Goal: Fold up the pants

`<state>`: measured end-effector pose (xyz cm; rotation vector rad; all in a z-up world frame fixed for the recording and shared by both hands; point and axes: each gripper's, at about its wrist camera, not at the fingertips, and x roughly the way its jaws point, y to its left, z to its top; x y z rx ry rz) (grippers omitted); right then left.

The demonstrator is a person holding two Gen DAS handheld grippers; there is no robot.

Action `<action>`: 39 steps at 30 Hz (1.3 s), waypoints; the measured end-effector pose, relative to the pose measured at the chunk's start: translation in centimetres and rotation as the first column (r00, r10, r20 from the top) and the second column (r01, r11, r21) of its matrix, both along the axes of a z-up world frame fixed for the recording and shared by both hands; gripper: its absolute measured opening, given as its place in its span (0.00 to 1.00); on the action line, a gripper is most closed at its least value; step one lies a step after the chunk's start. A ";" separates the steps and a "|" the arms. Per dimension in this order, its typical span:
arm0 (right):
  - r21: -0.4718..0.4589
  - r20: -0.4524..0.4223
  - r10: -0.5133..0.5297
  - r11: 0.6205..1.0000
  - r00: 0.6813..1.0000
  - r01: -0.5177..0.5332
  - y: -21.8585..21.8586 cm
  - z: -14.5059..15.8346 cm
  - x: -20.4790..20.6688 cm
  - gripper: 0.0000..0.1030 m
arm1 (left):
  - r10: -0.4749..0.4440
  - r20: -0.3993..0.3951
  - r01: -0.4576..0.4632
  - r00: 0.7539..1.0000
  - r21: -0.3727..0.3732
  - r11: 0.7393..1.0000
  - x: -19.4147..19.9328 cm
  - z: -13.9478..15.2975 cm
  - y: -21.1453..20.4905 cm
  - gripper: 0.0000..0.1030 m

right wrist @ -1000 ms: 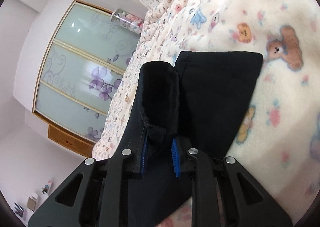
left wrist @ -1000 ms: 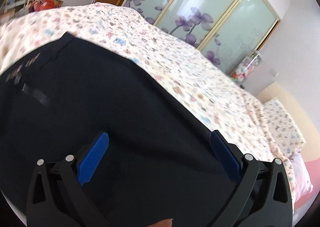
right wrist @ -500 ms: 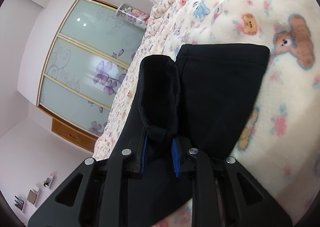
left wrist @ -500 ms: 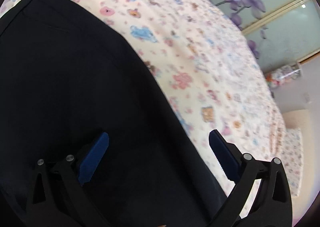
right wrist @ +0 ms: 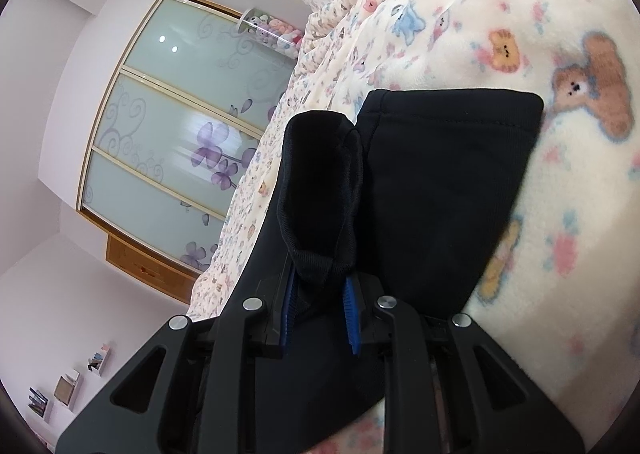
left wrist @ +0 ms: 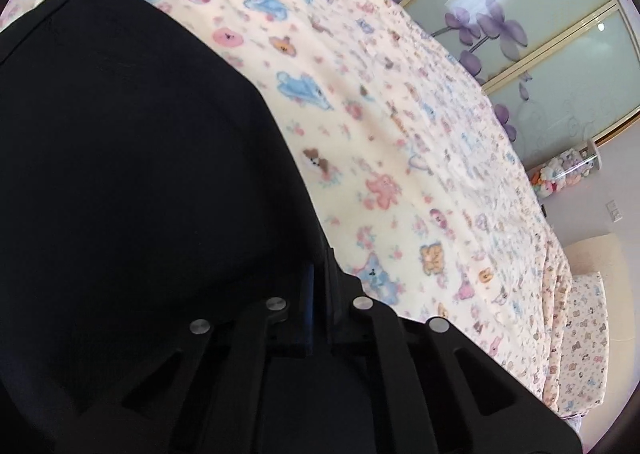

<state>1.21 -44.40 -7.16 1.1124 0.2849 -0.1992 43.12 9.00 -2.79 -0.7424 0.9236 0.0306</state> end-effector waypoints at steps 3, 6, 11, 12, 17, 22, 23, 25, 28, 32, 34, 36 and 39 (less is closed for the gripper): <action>-0.007 0.005 0.001 1.000 1.000 -0.001 0.1 0.1 0.0 0.21 | 0.019 0.051 -0.019 0.999 -0.011 1.000 -1.4 0.9 0.0 0.03; -0.007 0.028 0.003 1.000 1.000 -0.003 0.1 0.3 -0.2 0.21 | 0.015 0.101 -0.014 0.995 -0.010 1.000 -3.4 2.4 0.4 0.03; -0.011 0.058 -0.004 1.000 0.998 0.005 -0.1 1.0 -0.7 0.21 | -0.002 0.167 0.007 0.986 -0.034 0.999 -8.0 5.1 2.1 0.03; -0.017 0.060 -0.009 1.000 0.998 0.010 -0.2 1.4 -0.7 0.21 | -0.002 0.181 0.011 0.984 -0.051 0.999 -9.5 5.7 2.8 0.03; -0.019 0.095 -0.020 1.000 0.995 0.022 -1.0 3.3 -0.9 0.21 | -0.020 0.268 0.034 0.963 -0.048 0.998 -16.8 8.1 4.7 0.03; 0.009 0.140 -0.055 0.998 0.989 0.055 -3.4 5.3 -1.5 0.21 | -0.036 0.369 0.046 0.929 -0.020 0.999 -25.9 8.9 5.7 0.03; 0.010 0.141 -0.058 0.998 0.988 0.057 -3.7 5.6 -1.6 0.21 | -0.038 0.377 0.046 0.925 -0.012 0.999 -27.4 8.7 5.8 0.03; 0.006 0.132 -0.060 0.998 0.989 0.059 -3.9 6.0 -1.8 0.21 | -0.039 0.382 0.043 0.923 0.000 0.999 -30.3 7.6 5.8 0.03; 0.011 0.106 -0.061 0.998 0.993 0.060 -3.8 5.9 -2.3 0.21 | -0.013 0.365 0.022 0.931 -0.021 1.000 -33.6 5.4 6.0 0.03; 0.033 0.071 -0.086 0.996 0.994 0.084 -3.9 4.7 -3.4 0.21 | -0.001 0.286 0.017 0.958 -0.051 0.999 -36.8 2.2 6.0 0.03; 0.056 0.040 -0.102 0.993 0.994 0.100 -4.0 3.4 -4.0 0.21 | -0.005 0.236 0.022 0.972 -0.070 0.997 -37.2 0.9 6.4 0.03; 0.076 0.022 -0.109 0.991 0.994 0.107 -4.2 2.7 -4.3 0.21 | 0.004 0.208 0.020 0.978 -0.110 0.994 -37.3 0.0 7.3 0.06; 0.073 0.011 -0.110 0.991 0.994 0.108 -4.0 2.3 -4.6 0.21 | 0.080 0.231 -0.046 0.970 -0.148 0.988 -37.9 0.5 9.6 0.24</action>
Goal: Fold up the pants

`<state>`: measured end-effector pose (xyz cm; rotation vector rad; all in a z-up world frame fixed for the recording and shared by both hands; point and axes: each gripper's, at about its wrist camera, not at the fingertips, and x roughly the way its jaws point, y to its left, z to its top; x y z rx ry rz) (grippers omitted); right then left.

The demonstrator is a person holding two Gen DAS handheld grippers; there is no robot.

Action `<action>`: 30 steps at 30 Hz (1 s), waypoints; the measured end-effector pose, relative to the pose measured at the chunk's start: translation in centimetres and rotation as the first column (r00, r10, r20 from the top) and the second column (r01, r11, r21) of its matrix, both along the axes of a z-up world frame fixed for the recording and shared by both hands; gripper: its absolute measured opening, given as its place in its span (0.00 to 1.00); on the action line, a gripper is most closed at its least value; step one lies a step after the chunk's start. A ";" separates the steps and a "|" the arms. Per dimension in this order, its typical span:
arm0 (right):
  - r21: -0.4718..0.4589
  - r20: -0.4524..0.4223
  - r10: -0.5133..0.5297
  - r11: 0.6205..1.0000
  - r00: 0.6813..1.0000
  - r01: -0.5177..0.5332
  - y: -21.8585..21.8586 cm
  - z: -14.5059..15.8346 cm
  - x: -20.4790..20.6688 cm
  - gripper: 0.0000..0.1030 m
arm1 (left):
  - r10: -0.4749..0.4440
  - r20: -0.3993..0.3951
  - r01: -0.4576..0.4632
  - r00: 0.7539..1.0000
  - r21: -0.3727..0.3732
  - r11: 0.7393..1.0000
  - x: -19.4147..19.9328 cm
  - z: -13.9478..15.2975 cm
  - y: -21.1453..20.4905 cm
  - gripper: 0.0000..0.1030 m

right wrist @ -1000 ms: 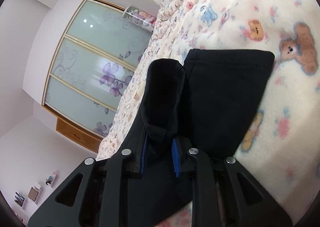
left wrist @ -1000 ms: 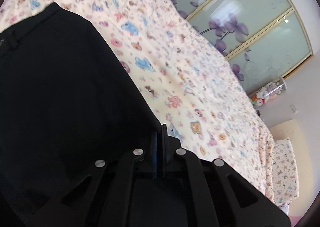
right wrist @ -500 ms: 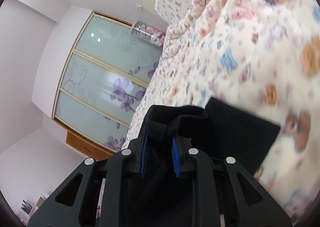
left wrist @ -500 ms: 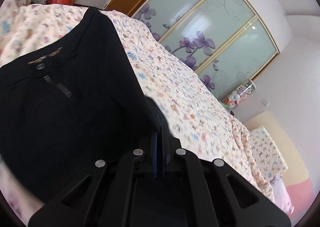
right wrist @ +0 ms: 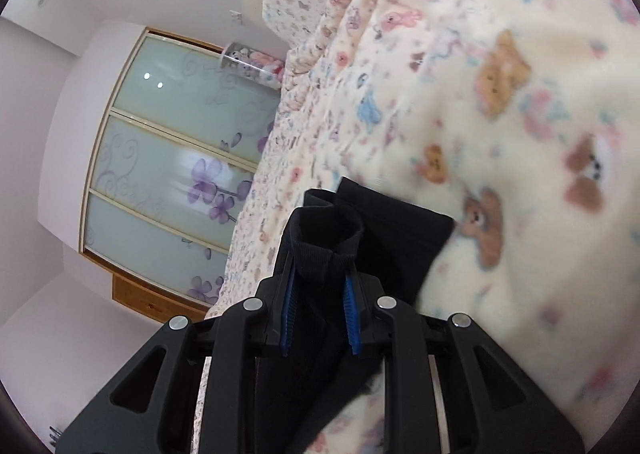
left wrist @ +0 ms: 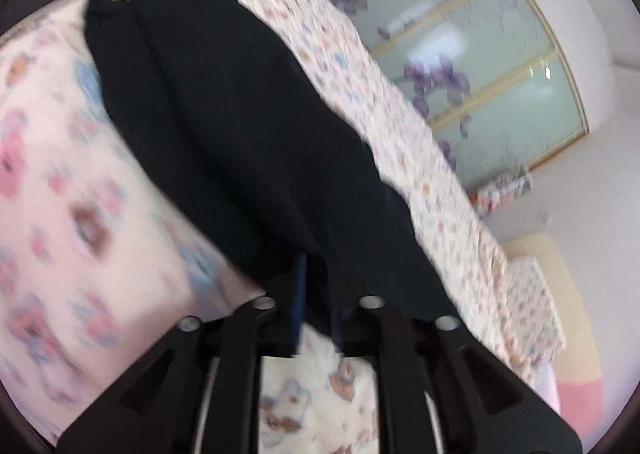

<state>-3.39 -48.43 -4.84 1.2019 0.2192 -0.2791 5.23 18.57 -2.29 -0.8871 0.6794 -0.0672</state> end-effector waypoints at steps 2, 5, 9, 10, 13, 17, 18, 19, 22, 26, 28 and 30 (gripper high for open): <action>-0.003 -0.002 0.002 1.000 1.000 -0.002 0.0 0.0 0.0 0.21 | 0.067 0.037 -0.066 0.997 -0.016 0.998 -0.5 0.7 1.9 0.52; -0.008 -0.006 0.001 1.000 1.000 -0.001 0.0 0.0 0.1 0.21 | 0.140 0.025 -0.139 0.990 -0.038 0.990 -0.1 0.8 5.2 0.56; -0.006 -0.007 0.001 1.000 1.000 -0.001 0.0 -0.1 0.2 0.21 | 0.176 -0.072 -0.186 0.982 -0.183 0.965 1.5 -1.4 9.2 0.53; -0.006 -0.008 0.001 1.000 1.000 -0.001 0.0 -0.2 0.2 0.21 | 0.173 -0.089 -0.189 0.981 -0.224 0.956 1.9 -2.0 9.9 0.53; -0.010 -0.012 0.002 1.000 1.000 -0.003 0.1 -0.3 0.1 0.21 | 0.186 -0.097 -0.206 0.978 -0.261 0.943 2.7 -2.4 11.1 0.52; -0.014 -0.012 0.005 1.000 1.000 -0.005 0.1 -0.4 0.1 0.21 | 0.224 -0.104 -0.245 0.969 -0.296 0.923 3.8 -2.9 13.0 0.45; -0.014 -0.014 0.004 1.000 1.000 -0.005 0.2 -0.4 0.1 0.21 | 0.235 -0.109 -0.257 0.966 -0.295 0.920 4.1 -3.1 13.4 0.41; -0.014 -0.014 0.004 1.000 1.000 -0.004 0.2 -0.4 0.1 0.21 | 0.241 -0.114 -0.264 0.964 -0.283 0.922 4.3 -3.3 13.4 0.36; -0.012 -0.012 0.008 1.000 1.000 -0.008 0.1 -0.4 0.1 0.21 | 0.251 -0.132 -0.275 0.959 -0.205 0.940 4.5 -2.9 13.4 0.06; -0.014 -0.006 0.021 1.000 1.000 -0.021 -0.2 0.0 0.7 0.21 | 0.261 -0.057 -0.266 0.964 -0.132 0.955 2.7 -0.6 12.9 0.04; -0.019 0.006 0.030 0.999 1.000 -0.030 -0.4 0.6 1.0 0.21 | 0.260 -0.029 -0.261 0.965 -0.127 0.957 2.0 0.4 12.8 0.04; -0.040 0.023 0.037 0.999 0.999 -0.036 -0.4 1.4 1.2 0.21 | 0.259 -0.003 -0.258 0.966 -0.113 0.960 1.3 1.0 12.7 0.04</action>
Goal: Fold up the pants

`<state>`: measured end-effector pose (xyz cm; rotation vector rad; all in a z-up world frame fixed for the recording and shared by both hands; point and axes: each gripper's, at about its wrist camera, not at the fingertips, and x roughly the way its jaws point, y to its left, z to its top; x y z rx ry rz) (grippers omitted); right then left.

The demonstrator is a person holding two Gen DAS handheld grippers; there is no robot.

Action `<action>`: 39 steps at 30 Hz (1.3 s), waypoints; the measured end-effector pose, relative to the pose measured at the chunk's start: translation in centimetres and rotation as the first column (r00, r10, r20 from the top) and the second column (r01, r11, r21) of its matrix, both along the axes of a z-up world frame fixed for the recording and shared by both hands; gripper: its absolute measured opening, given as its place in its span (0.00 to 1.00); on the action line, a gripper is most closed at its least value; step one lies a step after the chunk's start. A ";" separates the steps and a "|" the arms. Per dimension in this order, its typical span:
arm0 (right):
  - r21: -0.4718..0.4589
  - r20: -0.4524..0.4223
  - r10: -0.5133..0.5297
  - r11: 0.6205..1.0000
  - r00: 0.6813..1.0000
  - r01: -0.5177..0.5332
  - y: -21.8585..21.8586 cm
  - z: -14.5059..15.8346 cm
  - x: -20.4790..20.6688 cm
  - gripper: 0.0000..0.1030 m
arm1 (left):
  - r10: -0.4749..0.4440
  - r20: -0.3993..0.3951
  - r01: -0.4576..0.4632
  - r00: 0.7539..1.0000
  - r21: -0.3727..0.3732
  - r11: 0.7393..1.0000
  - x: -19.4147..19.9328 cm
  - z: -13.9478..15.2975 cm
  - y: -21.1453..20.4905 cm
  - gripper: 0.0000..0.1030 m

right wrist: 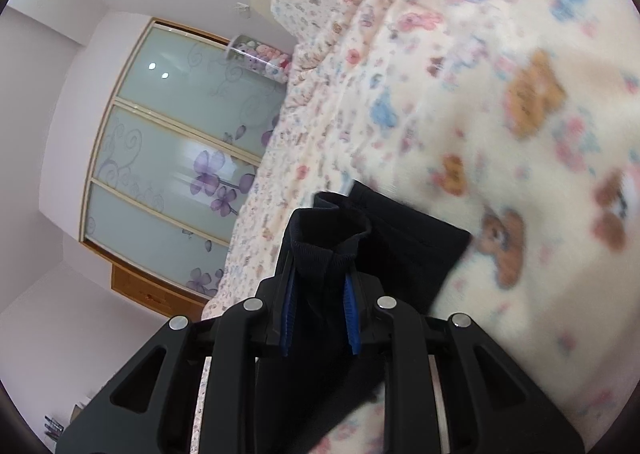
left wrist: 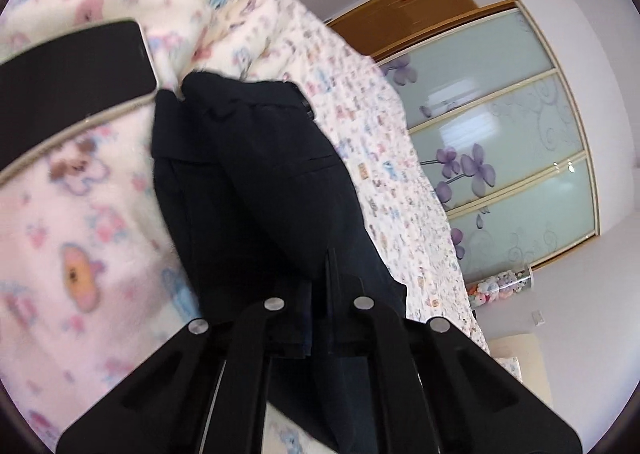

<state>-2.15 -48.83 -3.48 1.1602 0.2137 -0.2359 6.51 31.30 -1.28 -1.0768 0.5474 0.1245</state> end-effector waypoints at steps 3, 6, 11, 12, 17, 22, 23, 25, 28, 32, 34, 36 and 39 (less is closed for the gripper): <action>-0.007 -0.020 -0.012 1.000 1.000 0.012 0.1 -0.3 -0.4 0.21 | 0.007 -0.026 -0.005 1.000 0.046 0.999 -0.7 -0.8 -0.2 0.05; 0.035 -0.071 -0.026 0.999 0.997 0.029 0.0 -2.0 -1.2 0.21 | 0.019 -0.104 -0.015 0.994 0.038 0.999 -0.4 -3.3 0.2 0.09; 0.035 -0.122 0.013 0.999 0.992 -0.009 -0.3 -2.2 -1.6 0.23 | 0.021 -0.079 -0.016 0.997 0.068 0.998 -0.4 -2.0 -0.1 0.31; 0.045 -0.133 0.025 0.999 0.991 -0.019 -0.5 -2.0 -1.6 0.24 | 0.029 -0.062 -0.023 0.998 0.089 0.996 -0.8 -1.3 -0.3 0.43; 0.127 -0.112 0.054 0.991 0.992 -0.039 -1.0 -1.5 -3.3 0.50 | 0.117 0.000 -0.113 0.993 0.269 0.956 -3.5 1.7 -2.1 0.62; 0.136 -0.155 0.101 0.987 0.983 -0.080 -0.2 -0.2 -2.9 0.52 | 0.029 0.106 -0.068 0.994 0.388 0.919 -4.5 4.6 -6.6 0.68; 0.132 -0.186 0.110 0.987 0.976 -0.086 -0.1 -0.1 -2.3 0.52 | -0.018 0.104 -0.026 0.994 0.400 0.916 -3.9 4.9 -7.7 0.72; 0.128 -0.247 0.131 0.987 0.960 -0.102 0.4 -0.2 -0.9 0.51 | -0.103 0.094 0.056 0.990 0.406 0.912 -2.7 5.0 -9.7 0.72; 0.120 -0.305 0.143 0.987 0.942 -0.111 0.7 -0.1 1.2 0.51 | -0.177 0.065 0.140 0.982 0.380 0.914 -0.7 4.3 -11.7 0.73; 0.036 -0.394 0.138 0.990 0.909 -0.135 0.9 0.2 3.9 0.20 | -0.283 0.061 0.255 0.957 0.286 0.924 1.1 2.4 -12.5 0.80; -0.007 -0.359 0.152 0.986 0.921 -0.165 1.0 1.0 4.7 0.13 | -0.327 0.044 0.302 0.944 0.282 0.910 1.6 1.5 -13.1 0.80; -0.103 -0.119 0.196 0.973 0.973 -0.208 1.2 3.6 4.3 0.10 | -0.344 0.012 0.324 0.939 0.301 0.897 1.7 0.7 -13.7 0.80; -0.289 -0.051 0.159 0.943 0.986 -0.167 1.9 5.4 2.3 0.09 | -0.358 -0.026 0.350 0.933 0.290 0.891 2.3 -0.2 -14.1 0.80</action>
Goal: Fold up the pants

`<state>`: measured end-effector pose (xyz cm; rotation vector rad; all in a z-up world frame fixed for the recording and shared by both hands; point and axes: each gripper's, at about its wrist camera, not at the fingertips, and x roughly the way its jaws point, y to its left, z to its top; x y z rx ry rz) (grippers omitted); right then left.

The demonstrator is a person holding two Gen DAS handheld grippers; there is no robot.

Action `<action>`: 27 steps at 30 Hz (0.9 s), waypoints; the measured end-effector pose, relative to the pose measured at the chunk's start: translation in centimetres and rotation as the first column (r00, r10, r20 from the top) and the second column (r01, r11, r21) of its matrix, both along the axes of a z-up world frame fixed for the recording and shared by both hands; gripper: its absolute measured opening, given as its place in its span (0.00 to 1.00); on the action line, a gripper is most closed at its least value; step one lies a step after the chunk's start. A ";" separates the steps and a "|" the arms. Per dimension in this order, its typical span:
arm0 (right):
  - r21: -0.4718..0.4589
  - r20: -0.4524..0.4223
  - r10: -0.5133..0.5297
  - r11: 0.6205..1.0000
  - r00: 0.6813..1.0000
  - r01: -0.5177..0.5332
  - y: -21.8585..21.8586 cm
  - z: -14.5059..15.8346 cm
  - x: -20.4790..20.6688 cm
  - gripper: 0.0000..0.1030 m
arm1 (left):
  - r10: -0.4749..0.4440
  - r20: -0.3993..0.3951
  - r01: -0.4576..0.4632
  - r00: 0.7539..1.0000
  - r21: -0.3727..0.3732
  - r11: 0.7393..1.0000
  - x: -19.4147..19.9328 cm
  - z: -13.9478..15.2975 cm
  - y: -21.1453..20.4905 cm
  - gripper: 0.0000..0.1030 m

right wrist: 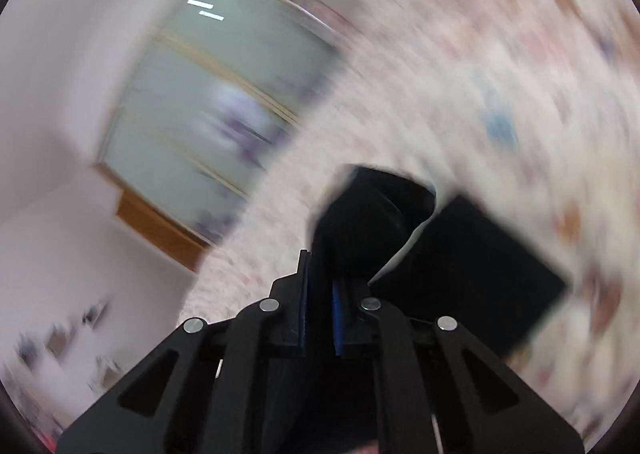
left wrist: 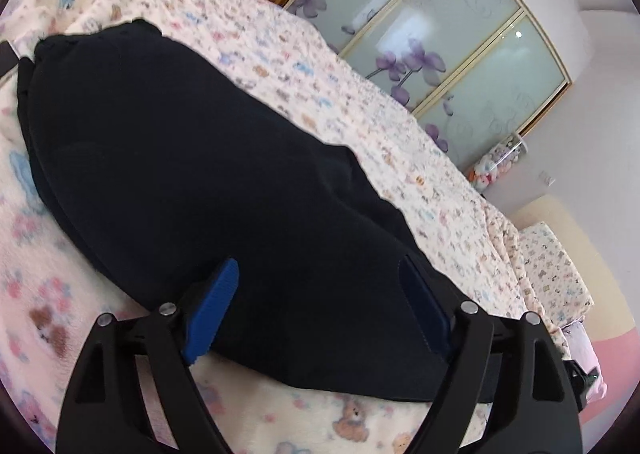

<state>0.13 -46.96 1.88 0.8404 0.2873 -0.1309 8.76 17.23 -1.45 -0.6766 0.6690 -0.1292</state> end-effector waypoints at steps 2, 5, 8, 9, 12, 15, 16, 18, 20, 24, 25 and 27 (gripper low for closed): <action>0.037 -0.148 -0.040 0.998 0.988 0.046 -0.7 -2.6 -0.7 0.09 | -0.003 -0.007 0.004 1.000 0.013 1.000 -0.1 -0.1 -0.2 0.80; 0.151 -0.281 -0.043 0.985 0.959 0.088 -1.5 -7.6 -2.8 0.09 | -0.014 -0.016 0.015 1.000 0.055 0.998 0.2 -0.1 -0.7 0.81; 0.126 -0.294 -0.052 0.988 0.955 0.093 -1.2 -6.8 -3.7 0.13 | -0.021 -0.020 0.022 1.000 0.077 0.997 0.1 -0.2 -1.1 0.84; 0.124 -0.314 -0.059 0.987 0.948 0.103 -1.1 -6.3 -3.9 0.16 | -0.023 -0.019 0.025 1.000 0.077 0.997 0.0 -0.2 -1.1 0.85; 0.037 -0.328 -0.142 0.986 0.934 0.163 -0.4 -3.9 -5.1 0.17 | -0.032 -0.018 0.033 0.999 0.076 0.997 0.1 -0.2 -1.1 0.87; -0.220 -0.255 -0.184 0.967 0.949 0.128 3.1 0.3 -4.4 0.19 | -0.050 -0.016 0.051 0.999 0.089 0.995 0.2 -0.3 -1.5 0.93; -0.300 -0.228 -0.129 0.952 0.965 0.056 5.0 1.7 -3.2 0.21 | -0.057 -0.016 0.059 0.998 0.098 0.993 0.3 -0.4 -1.6 0.95; -0.390 -0.227 0.106 0.901 0.968 -0.190 9.1 3.5 0.4 0.43 | -0.081 -0.020 0.083 0.997 0.142 0.986 0.5 -0.5 -2.2 0.98; -0.420 -0.266 0.306 0.817 0.914 -0.396 13.4 4.0 3.5 0.63 | -0.083 -0.043 0.090 0.996 0.182 0.979 0.8 -0.7 -2.6 0.98; -0.441 -0.315 0.602 0.592 0.734 -0.675 23.7 4.5 11.1 0.55 | -0.080 -0.055 0.089 0.995 0.189 0.978 1.0 -0.9 -2.6 0.98; -0.423 -0.320 0.643 0.560 0.696 -0.712 25.4 4.5 12.5 0.53 | -0.080 -0.053 0.088 0.995 0.179 0.980 1.0 -1.0 -2.5 0.98; -0.379 -0.348 0.721 0.477 0.599 -0.793 29.4 3.8 15.8 0.52 | -0.079 -0.045 0.085 0.996 0.166 0.982 0.9 -0.9 -2.3 0.98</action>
